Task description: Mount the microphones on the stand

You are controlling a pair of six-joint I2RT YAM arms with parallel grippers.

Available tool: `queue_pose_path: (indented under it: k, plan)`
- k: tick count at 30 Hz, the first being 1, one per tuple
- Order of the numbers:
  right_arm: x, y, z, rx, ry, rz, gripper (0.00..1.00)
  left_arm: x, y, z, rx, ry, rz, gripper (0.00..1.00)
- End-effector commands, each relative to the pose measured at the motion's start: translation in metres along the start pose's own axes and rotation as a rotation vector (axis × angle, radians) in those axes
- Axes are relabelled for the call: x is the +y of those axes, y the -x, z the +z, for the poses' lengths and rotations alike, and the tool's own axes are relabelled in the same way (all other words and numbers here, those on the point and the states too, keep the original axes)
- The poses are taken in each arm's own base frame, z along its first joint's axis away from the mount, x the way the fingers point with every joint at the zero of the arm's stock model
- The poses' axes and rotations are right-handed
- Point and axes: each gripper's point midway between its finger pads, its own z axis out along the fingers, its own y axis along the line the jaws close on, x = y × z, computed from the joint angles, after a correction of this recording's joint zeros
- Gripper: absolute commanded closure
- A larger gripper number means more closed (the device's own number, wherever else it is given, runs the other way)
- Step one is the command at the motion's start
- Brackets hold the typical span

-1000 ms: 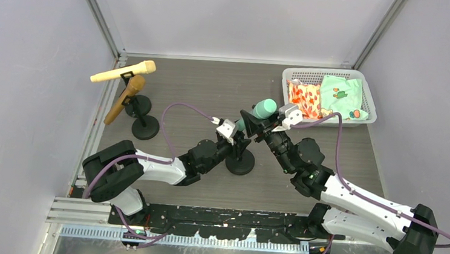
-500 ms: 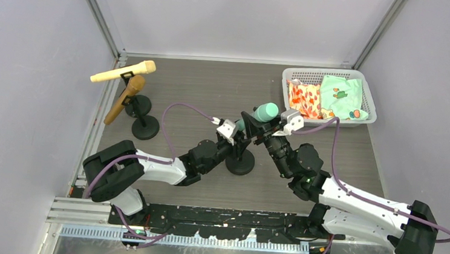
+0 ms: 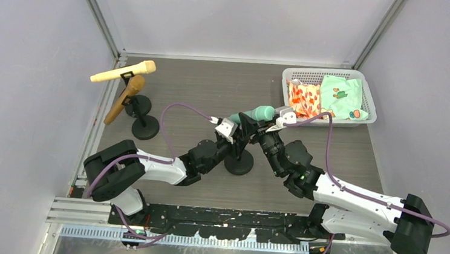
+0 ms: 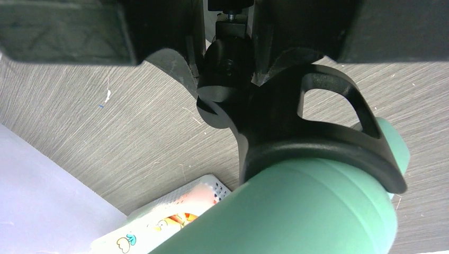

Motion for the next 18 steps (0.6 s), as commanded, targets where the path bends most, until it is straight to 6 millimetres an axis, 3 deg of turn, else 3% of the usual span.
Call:
queue_pose_path:
  k: [1,11,18]
  plan:
    - [-0.026,-0.117,-0.037,0.445,-0.029,-0.249,0.99,-0.025,-0.029,-0.009,0.107,-0.107,0.000,1.00]
    - [-0.013,-0.097,-0.047,0.697,0.004,-0.315,0.99,-0.022,-0.034,-0.012,0.118,-0.090,0.042,1.00]
    - [-0.014,-0.073,-0.058,0.758,-0.009,-0.313,0.99,-0.016,-0.038,-0.017,0.125,-0.068,0.051,1.00]
